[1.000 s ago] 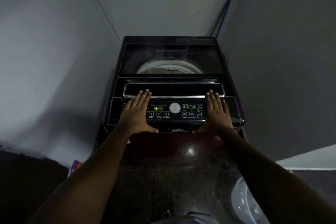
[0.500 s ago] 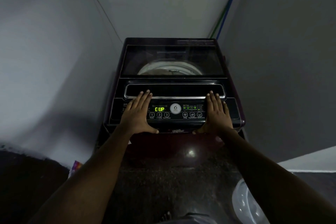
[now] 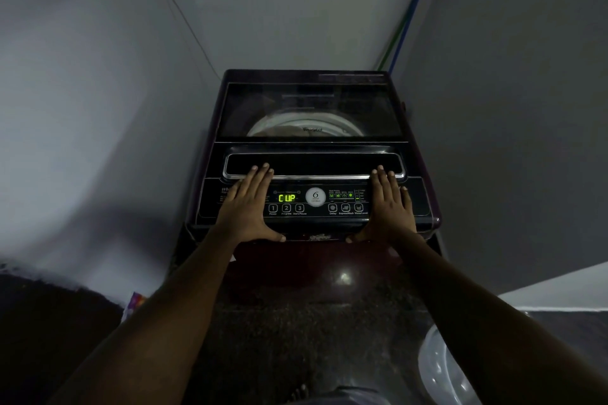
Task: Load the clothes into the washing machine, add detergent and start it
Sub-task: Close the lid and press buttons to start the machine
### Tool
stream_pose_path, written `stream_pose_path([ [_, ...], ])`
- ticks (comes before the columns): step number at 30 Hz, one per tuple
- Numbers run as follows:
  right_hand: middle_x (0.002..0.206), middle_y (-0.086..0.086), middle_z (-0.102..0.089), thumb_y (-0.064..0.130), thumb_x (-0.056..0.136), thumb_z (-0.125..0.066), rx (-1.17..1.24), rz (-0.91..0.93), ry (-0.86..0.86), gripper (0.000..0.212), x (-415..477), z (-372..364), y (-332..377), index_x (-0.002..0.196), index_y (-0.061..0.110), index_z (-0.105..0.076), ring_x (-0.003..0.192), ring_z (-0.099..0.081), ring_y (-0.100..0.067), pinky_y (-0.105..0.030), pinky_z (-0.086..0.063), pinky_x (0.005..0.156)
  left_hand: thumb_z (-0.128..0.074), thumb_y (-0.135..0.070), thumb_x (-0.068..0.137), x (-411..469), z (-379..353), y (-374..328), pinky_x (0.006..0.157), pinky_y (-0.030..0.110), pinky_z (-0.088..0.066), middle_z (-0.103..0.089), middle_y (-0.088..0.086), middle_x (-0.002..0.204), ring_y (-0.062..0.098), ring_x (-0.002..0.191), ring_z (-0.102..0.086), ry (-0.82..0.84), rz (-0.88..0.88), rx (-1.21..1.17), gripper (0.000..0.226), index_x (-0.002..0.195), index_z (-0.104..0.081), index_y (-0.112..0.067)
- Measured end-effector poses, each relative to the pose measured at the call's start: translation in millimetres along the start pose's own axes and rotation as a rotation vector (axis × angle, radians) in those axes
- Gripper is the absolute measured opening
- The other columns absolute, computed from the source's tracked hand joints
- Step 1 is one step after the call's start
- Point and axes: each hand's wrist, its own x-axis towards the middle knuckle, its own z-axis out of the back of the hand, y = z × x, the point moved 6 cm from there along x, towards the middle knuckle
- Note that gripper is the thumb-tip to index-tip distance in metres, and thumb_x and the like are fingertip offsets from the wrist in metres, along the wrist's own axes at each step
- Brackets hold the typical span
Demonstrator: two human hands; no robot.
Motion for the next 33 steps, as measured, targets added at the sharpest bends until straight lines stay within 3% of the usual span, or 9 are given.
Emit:
stream_pose_path([
  [33,0.158,0.002,0.022,0.075,0.029,-0.078,-0.011,-0.001,-0.018,0.164,0.1,0.5,-0.3,0.150,0.017,0.015,0.145,0.024,-0.018,-0.047,0.003,0.120,-0.069,-0.085,0.048,-0.2,-1.5,0.7,0.120,0.041,0.004,0.027,-0.005,0.160,0.014,0.148,0.024,0.005,0.007,0.003,0.152,0.153,0.018,-0.020],
])
